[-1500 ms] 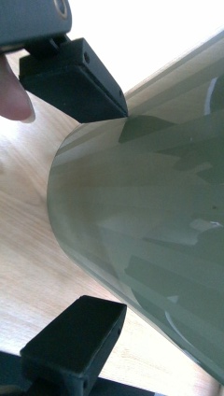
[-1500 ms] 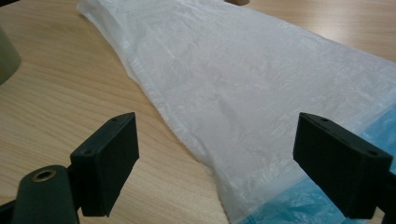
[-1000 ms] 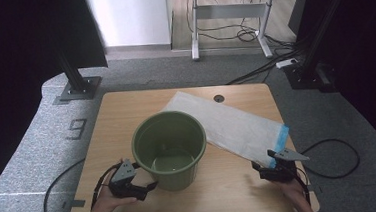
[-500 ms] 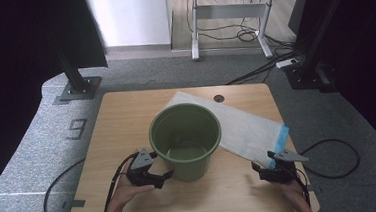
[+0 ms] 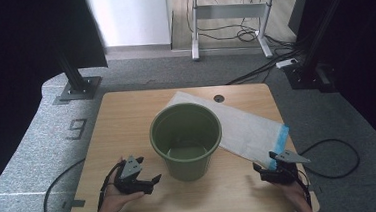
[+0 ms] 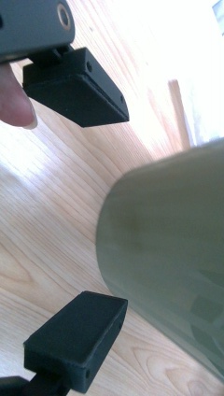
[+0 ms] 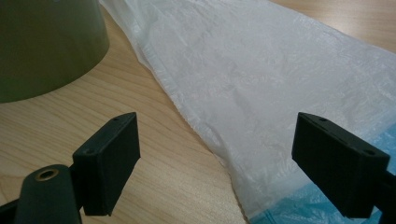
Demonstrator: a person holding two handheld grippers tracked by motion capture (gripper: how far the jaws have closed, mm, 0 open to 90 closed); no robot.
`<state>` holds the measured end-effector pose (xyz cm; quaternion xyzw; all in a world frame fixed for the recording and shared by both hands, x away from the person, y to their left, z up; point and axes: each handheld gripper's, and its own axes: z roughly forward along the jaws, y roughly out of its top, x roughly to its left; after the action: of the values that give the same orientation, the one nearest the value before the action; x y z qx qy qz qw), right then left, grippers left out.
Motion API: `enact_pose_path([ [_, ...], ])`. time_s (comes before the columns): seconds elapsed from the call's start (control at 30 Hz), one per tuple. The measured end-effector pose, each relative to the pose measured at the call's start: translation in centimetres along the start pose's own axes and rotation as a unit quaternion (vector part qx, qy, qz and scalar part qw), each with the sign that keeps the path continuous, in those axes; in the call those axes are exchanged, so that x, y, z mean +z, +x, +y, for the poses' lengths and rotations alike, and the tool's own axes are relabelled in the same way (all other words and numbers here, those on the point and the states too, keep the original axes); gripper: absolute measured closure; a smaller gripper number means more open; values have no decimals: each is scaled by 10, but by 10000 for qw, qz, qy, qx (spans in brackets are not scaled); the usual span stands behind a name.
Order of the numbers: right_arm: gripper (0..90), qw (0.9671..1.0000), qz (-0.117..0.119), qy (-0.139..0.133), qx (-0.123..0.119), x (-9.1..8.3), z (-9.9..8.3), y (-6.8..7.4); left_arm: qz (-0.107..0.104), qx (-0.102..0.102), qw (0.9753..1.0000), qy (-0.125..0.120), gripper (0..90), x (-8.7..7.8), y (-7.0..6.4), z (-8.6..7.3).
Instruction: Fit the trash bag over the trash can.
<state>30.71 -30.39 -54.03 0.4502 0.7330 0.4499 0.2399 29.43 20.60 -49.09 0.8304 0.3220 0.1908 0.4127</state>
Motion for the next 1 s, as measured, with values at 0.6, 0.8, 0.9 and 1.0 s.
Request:
enact_pose_path([
  [0.6, 132, 9992, -141, 346, -166, 43, 33, 16, 200, -125, 9997, 78, 109, -5, 9, -8],
  [0.8, 152, 9963, -198, 674, -499, 81, 55, 32, 104, -101, 9999, -36, 109, -8, 9, -8],
  [0.9, 173, 9933, -337, 880, -669, 99, 60, 32, 143, 0, 9998, 131, 106, -5, 8, -10],
  [1.0, 191, 9932, -227, 991, -574, 107, 59, 27, 165, -76, 9997, 158, 107, -3, 10, -12],
])
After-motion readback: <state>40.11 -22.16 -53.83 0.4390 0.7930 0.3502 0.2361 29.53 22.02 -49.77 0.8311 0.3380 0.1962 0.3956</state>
